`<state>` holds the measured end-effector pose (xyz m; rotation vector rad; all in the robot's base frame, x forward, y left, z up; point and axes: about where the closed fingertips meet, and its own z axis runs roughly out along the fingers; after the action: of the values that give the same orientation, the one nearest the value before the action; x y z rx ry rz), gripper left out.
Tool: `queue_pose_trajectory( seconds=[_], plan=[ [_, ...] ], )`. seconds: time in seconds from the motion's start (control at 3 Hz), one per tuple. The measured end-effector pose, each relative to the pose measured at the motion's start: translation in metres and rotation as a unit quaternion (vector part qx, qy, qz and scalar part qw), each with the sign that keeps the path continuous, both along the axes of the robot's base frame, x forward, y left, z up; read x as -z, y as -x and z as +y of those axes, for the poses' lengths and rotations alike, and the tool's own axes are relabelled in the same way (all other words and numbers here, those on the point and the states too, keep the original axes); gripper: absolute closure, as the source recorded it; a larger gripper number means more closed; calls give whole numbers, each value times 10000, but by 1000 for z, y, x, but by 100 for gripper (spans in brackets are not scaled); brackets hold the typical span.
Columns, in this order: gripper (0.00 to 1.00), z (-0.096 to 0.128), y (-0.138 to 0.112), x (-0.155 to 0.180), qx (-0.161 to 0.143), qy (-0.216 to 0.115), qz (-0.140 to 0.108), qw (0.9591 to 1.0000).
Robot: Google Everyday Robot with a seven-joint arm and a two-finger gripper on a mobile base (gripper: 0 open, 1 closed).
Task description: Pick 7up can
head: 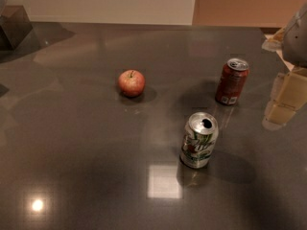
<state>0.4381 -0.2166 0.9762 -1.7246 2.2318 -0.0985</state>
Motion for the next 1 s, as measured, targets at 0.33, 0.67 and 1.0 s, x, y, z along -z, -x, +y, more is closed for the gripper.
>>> queue_pose_trajectory(
  seconds=[0.33,0.67,1.0],
  plan=[
    [0,0,0,0,0,0,-1,10000],
    [0,3,4,0,-132,-56,0,9999],
    [0,12,14,7,-392,-318,82,9987]
  ],
)
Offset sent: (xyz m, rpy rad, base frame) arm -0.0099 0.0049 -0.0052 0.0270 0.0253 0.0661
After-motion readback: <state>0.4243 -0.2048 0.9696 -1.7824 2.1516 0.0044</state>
